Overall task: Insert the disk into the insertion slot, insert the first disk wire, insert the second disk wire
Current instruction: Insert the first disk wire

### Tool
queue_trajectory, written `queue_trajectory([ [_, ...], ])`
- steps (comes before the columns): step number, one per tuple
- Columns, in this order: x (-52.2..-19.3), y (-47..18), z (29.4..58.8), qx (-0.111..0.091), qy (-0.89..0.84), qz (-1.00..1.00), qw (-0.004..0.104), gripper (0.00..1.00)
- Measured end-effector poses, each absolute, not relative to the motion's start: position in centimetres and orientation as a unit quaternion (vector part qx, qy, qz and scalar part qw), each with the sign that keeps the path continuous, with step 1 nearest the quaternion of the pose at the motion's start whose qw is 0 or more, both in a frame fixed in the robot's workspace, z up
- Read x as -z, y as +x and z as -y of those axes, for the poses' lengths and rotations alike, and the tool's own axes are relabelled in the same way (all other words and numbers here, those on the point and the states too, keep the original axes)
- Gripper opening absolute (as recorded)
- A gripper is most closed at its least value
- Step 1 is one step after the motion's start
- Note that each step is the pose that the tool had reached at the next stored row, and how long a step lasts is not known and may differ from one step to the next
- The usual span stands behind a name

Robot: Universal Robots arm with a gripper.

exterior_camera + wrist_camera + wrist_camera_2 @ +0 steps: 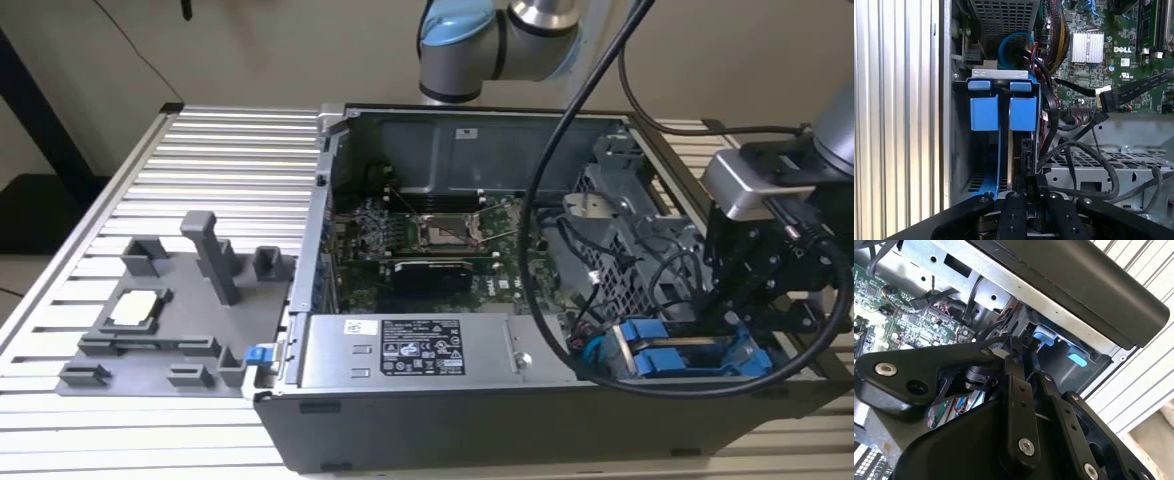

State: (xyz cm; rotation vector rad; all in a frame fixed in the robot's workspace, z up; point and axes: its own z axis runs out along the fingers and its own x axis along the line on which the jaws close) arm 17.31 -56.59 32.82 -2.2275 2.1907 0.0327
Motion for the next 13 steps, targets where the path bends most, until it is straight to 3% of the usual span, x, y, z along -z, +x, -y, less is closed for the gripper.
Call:
queue_trajectory([
  [7, -32.7, 17.3, 56.6, -0.012, -0.713, -0.701, 0.01, 0.2],
  [8, -32.8, 17.3, 56.6, -0.012, -0.713, -0.701, 0.01, 0.27],
  [13, -35.0, 17.3, 56.6, -0.011, -0.713, -0.701, 0.009, 0.27],
])
